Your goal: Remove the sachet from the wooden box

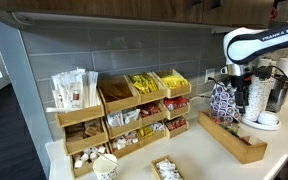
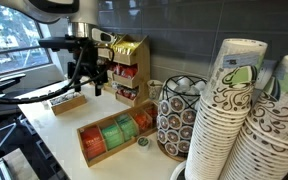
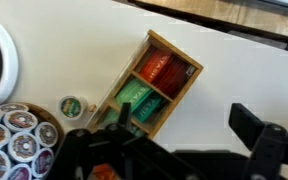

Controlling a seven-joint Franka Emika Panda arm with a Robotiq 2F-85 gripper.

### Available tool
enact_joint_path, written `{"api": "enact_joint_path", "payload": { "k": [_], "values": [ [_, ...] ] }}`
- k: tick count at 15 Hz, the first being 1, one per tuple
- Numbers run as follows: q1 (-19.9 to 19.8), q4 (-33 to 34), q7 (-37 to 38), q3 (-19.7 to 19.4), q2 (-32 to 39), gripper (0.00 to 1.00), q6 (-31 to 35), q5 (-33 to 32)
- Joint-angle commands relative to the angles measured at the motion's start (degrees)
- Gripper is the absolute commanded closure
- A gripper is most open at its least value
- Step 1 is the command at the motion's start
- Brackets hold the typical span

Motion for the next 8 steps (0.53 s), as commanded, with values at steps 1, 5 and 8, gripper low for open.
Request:
{"api": "enact_joint_path", "payload": {
  "k": [1,5,8],
  "values": [
    [2.7,-8.6,-3.3,-0.1,-7.6,0.00,3.1,7.4],
    [5.2,-17.2,-3.5,0.4,-15.8,0.00,5.1,17.2],
    [5.7,-15.4,-2.7,1.0,-13.8,0.00,4.8,16.8]
  ]
}}
